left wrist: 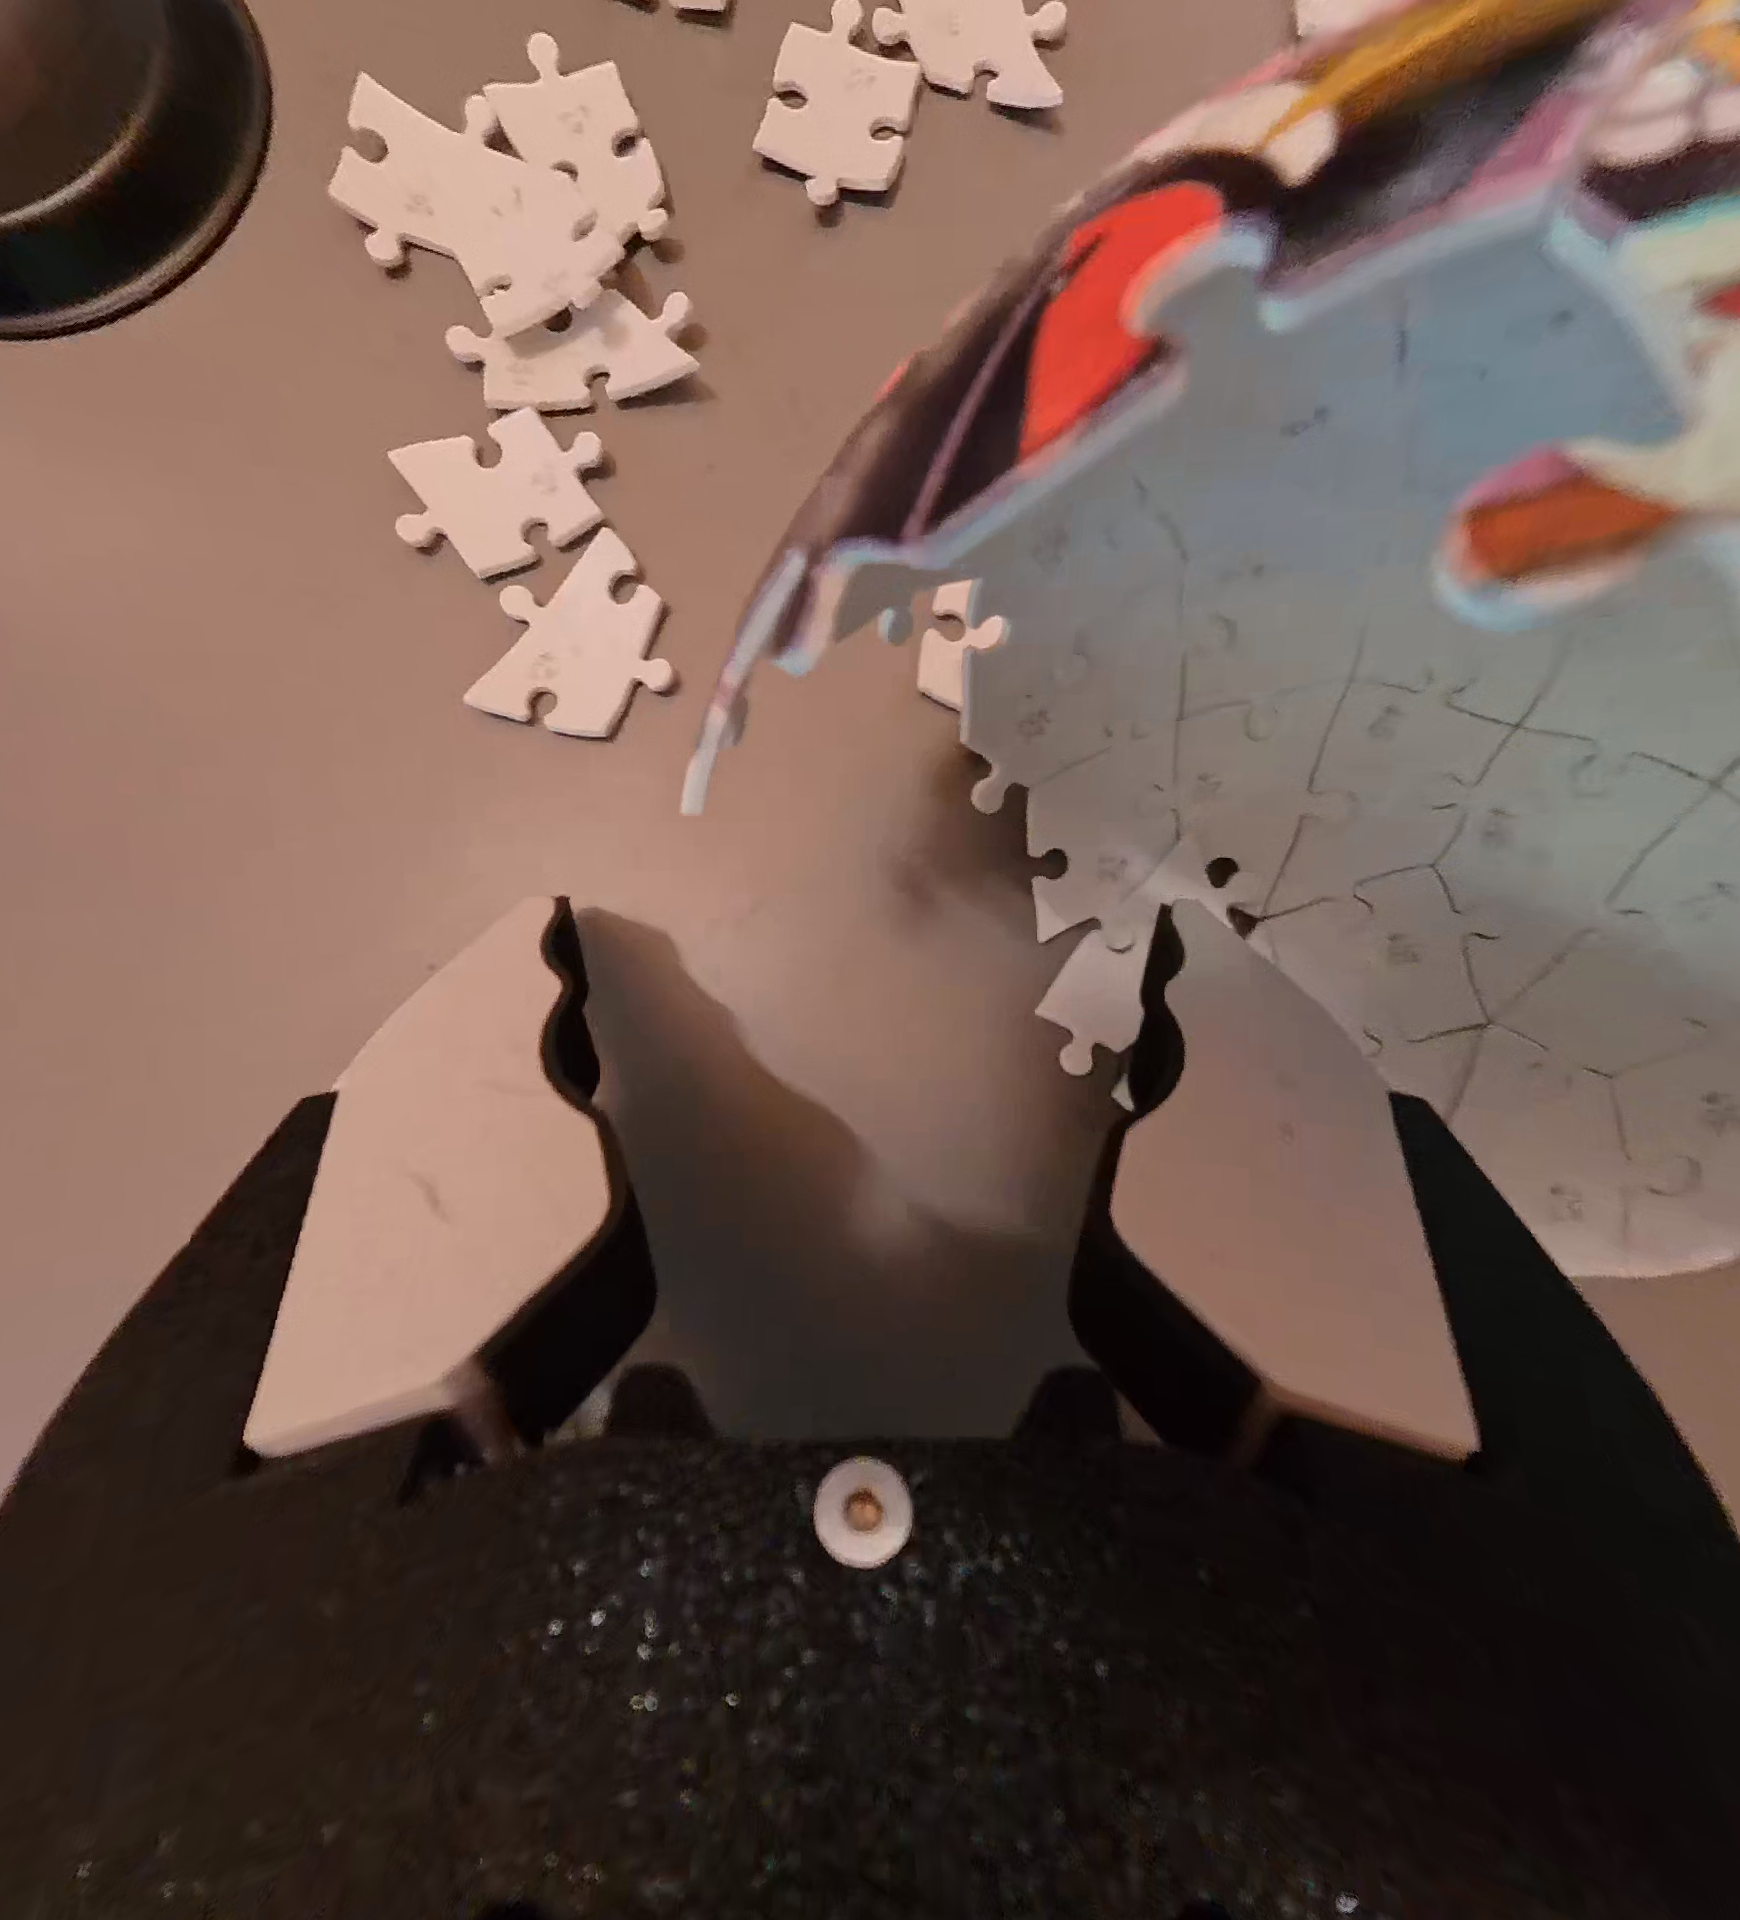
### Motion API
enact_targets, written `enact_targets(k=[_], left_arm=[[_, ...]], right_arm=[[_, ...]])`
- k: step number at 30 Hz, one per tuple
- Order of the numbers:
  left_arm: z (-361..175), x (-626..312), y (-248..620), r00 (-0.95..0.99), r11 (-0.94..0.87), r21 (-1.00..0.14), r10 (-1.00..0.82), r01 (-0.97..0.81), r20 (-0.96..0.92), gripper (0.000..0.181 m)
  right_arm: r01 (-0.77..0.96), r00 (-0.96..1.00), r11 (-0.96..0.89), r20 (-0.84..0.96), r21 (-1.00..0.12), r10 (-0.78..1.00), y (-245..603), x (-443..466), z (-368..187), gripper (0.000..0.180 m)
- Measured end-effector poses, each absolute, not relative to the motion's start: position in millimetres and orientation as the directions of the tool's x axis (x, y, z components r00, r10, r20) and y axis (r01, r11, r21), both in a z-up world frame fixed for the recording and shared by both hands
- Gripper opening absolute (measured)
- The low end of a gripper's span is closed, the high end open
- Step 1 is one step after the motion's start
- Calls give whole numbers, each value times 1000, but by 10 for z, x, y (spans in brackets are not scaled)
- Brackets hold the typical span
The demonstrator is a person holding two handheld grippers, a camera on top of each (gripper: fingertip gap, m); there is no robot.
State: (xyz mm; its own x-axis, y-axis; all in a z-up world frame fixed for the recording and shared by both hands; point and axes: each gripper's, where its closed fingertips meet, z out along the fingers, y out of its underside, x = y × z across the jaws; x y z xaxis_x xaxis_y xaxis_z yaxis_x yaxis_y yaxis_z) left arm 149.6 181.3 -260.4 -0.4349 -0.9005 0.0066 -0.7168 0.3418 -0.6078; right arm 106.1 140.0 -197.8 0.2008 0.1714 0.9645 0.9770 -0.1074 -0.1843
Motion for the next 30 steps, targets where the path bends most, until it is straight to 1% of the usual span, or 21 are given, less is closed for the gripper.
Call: enact_targets(k=[5, 10, 13, 15, 16, 19, 21, 23, 26, 28, 30], left_arm=[[-2617, 1473, 1775, -425, 326, -593, -904, -737, 32, 99], [-2621, 1451, 1796, -334, 256, -561, -942, -787, 38, 101], [-2619, 1419, 1849, -287, 222, -561, -957, -798, 30, 100], [-2569, 1387, 1943, -266, 202, -582, -963, -788, 27, 100], [-2522, 1373, 1973, -264, 181, -603, -963, -777, 50, 95], [-2341, 1343, 1957, -321, 124, -698, -934, -705, 158, 67], [-2259, 1283, 1870, -423, 132, -749, -881, -649, 212, 47], [-2219, 1241, 1784, -533, 170, -789, -816, -591, 223, 28], [-2304, 1211, 1742, -652, 321, -777, -743, -541, 147, 18], [-2423, 1223, 1774, -699, 440, -733, -712, -518, 66, 16], [-2534, 1256, 1808, -703, 487, -690, -709, -535, 44, 16]], right_arm=[[976, 206, -107, 964, -190, 167, 1421, 1046, -1977, 125], [977, 198, -109, 967, -182, 159, 1429, 1031, -1973, 125], [978, 195, -109, 969, -179, 153, 1427, 1022, -1971, 125], [979, 188, -108, 970, -173, 152, 1418, 1022, -1969, 124], [979, 187, -109, 971, -171, 152, 1414, 1027, -1970, 124], [979, 186, -111, 971, -171, 153, 1405, 1045, -1970, 124], [979, 185, -112, 971, -169, 153, 1402, 1048, -1970, 123], [979, 185, -109, 971, -169, 154, 1402, 1046, -1969, 123], [979, 188, -106, 970, -173, 155, 1402, 1045, -1970, 123], [978, 192, -110, 969, -176, 154, 1402, 1057, -1970, 123], [977, 195, -114, 969, -179, 152, 1405, 1071, -1970, 123]])
